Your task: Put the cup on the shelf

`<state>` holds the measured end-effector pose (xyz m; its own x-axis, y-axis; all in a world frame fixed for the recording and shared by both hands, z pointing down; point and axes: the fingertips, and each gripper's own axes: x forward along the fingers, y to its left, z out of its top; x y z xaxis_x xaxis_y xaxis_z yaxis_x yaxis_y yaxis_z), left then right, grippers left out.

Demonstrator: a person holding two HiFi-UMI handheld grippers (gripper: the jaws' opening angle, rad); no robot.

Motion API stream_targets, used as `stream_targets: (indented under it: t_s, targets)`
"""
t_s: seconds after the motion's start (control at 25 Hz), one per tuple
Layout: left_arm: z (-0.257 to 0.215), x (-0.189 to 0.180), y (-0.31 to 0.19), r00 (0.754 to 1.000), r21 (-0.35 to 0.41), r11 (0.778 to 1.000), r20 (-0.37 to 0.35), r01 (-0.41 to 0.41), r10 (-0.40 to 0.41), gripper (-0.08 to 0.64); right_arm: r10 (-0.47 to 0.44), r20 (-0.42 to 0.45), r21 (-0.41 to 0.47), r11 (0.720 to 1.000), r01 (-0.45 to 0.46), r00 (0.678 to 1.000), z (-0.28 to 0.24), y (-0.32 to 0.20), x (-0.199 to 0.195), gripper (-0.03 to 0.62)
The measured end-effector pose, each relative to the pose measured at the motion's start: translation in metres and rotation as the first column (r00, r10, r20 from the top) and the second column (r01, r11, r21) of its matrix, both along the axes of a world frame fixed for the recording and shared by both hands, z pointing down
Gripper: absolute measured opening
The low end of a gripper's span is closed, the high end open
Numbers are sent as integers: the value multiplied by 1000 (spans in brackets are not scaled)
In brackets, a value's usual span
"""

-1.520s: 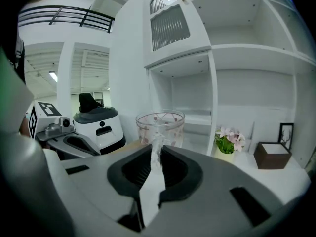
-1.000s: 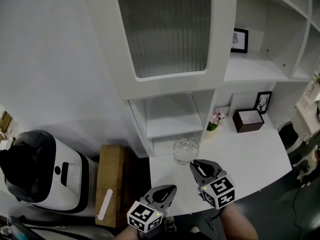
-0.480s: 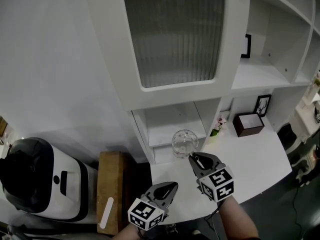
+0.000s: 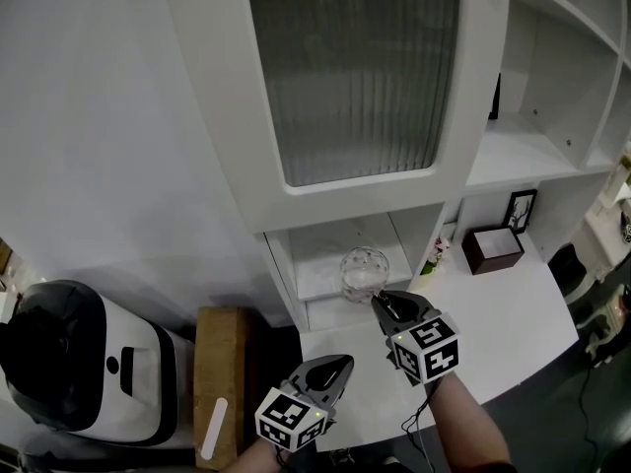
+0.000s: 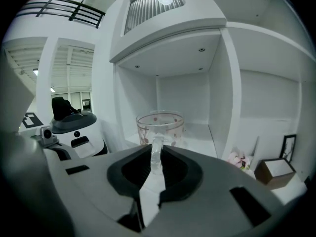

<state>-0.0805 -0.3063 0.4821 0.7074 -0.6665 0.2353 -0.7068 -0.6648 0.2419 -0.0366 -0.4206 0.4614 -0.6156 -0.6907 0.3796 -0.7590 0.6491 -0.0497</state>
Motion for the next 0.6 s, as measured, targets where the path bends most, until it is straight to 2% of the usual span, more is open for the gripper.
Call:
stream_targets:
  t_s: [0.6]
  targets:
    - [0,-2,-16,1000,-4,1000,-17,11,-11,5,14,0,-20,1000,-14,1000,1,-32,-12,32]
